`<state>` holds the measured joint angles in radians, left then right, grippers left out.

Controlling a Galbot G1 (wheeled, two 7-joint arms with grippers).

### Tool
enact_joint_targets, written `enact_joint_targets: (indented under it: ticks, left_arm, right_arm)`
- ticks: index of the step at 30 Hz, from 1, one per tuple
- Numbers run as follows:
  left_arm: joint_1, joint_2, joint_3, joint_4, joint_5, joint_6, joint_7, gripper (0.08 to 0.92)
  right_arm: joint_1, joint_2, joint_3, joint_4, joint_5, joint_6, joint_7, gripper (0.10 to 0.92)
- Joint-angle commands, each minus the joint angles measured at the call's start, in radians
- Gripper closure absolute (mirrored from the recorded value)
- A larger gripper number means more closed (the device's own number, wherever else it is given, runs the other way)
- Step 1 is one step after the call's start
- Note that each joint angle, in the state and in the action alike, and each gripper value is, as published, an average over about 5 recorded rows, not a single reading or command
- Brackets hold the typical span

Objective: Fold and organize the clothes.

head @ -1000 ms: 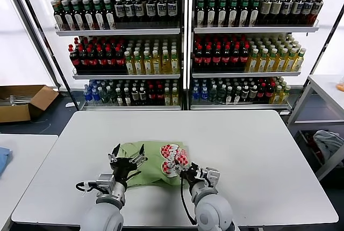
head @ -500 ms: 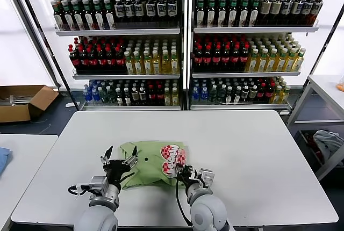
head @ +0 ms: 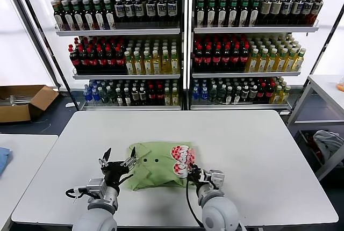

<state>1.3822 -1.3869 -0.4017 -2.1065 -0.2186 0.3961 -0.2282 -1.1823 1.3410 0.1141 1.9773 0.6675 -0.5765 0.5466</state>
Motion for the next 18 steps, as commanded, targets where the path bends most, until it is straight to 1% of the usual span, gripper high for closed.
enact_joint_targets:
  ticks: [1,7,10,12,14,18]
  left_arm:
    - [0.002,-0.008,0.013,-0.014,-0.001,0.000,-0.002,0.177]
    - [0.003,-0.022,0.035,-0.017,0.004,0.001,-0.003,0.177]
    - [0.007,-0.029,0.042,-0.015,0.009,0.000,-0.002,0.177]
    - [0.014,-0.032,0.044,-0.014,0.012,0.000,-0.002,0.177]
    - [0.021,-0.034,0.045,-0.014,0.014,-0.001,-0.002,0.177]
    - [0.026,-0.038,0.050,-0.014,0.022,0.000,0.000,0.177]
  right_arm:
    - [-0.049,-0.215,0.156,0.074,-0.060,-0.003,-0.043,0.911]
    - [-0.084,-0.261,0.235,0.016,-0.155,-0.003,-0.088,0.911]
    - [-0.106,-0.246,0.237,0.007,-0.247,-0.002,-0.107,0.909]
    - [-0.131,-0.224,0.247,0.041,-0.287,0.001,-0.115,0.898]
    - [-0.166,-0.198,0.257,0.110,-0.295,0.012,-0.126,0.861]
    - [-0.232,-0.151,0.221,0.258,-0.344,0.028,-0.165,0.758]
